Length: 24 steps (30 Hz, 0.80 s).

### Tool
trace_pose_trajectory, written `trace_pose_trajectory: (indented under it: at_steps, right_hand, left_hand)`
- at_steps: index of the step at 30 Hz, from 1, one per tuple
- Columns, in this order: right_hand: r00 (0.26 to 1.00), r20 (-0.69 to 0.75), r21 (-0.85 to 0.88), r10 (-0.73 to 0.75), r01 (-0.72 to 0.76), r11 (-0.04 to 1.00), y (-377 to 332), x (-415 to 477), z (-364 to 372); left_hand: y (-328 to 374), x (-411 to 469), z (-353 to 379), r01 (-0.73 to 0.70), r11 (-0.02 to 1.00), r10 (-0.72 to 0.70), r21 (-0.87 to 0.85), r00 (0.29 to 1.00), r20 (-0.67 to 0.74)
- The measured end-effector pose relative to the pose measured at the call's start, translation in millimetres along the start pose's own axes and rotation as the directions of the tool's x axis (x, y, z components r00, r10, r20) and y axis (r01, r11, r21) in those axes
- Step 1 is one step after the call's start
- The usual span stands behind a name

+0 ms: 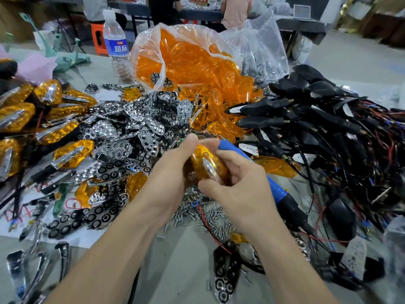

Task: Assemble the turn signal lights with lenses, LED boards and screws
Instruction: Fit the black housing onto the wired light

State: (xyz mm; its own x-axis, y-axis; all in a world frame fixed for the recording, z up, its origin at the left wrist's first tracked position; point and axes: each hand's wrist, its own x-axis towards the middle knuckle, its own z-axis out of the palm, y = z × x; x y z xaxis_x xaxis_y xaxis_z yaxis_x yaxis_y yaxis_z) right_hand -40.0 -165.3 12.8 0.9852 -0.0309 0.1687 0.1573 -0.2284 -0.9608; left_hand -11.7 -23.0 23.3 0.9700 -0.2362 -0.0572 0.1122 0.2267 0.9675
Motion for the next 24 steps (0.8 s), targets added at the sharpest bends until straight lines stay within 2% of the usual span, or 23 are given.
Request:
trace_pose_trajectory:
  at_steps: [2,4,8,12,15,18,21,24]
  right_hand:
    - [0.999,-0.027,-0.064,-0.043,0.041,0.997,4,-2,7]
    - [0.995,-0.061,-0.04,-0.081,0.079,0.996,7,-2,11]
    - [0.983,-0.102,0.094,-0.15,0.159,0.983,11,-1,13]
    - [0.971,-0.121,0.03,-0.205,0.21,0.977,10,-2,20]
    - [0.988,-0.058,-0.016,-0.145,0.145,0.989,7,3,18]
    - [0.995,0.065,0.044,-0.072,0.069,0.997,5,5,6]
    - [0.99,0.143,0.055,0.005,-0.013,0.998,4,2,1]
    - [0.992,0.122,-0.001,0.039,-0.039,0.999,4,-2,4]
  left_hand:
    - [-1,-1,8,0.028,0.997,-0.029,-0.072,0.999,-0.015]
    - [-3,-2,14,-0.015,0.989,0.008,-0.149,0.999,-0.047]
    - [-6,-5,21,-0.141,0.975,0.136,-0.171,0.99,-0.044]
    - [-7,-5,20,-0.162,0.962,0.152,-0.221,0.986,-0.065]
    - [-7,-3,19,-0.095,0.942,0.045,-0.323,0.986,-0.159]
    - [-4,1,13,-0.02,0.848,-0.083,-0.53,0.982,-0.17]
    - [-3,6,8,-0.06,0.791,-0.095,-0.608,0.971,-0.221]
    - [-8,9,10,-0.104,0.823,-0.062,-0.559,0.961,-0.27]
